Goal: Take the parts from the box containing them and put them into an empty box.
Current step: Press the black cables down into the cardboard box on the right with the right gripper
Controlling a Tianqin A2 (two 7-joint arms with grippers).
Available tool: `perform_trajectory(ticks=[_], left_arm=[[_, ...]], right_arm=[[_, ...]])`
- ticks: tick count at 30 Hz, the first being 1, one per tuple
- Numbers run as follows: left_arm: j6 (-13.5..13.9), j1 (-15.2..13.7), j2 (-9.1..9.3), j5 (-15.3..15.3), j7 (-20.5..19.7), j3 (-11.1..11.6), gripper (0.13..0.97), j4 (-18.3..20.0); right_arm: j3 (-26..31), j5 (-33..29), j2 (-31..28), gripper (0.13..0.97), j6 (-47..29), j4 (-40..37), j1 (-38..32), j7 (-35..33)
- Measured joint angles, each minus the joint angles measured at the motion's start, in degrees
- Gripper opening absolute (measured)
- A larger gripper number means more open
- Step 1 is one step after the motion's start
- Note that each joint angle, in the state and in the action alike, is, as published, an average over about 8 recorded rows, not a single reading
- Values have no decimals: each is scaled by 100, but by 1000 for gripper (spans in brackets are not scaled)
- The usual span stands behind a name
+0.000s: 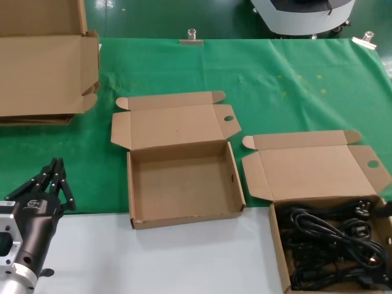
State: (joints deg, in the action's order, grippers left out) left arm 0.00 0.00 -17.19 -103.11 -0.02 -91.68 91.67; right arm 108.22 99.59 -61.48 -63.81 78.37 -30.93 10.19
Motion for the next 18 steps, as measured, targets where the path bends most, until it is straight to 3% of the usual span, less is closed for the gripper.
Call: perform_trajectory(ticks=[18], left_arm=[[0,0,0,0,0,0,172,0]], right_arm=[[166,-480,687,958,197,-922,0,-1013]])
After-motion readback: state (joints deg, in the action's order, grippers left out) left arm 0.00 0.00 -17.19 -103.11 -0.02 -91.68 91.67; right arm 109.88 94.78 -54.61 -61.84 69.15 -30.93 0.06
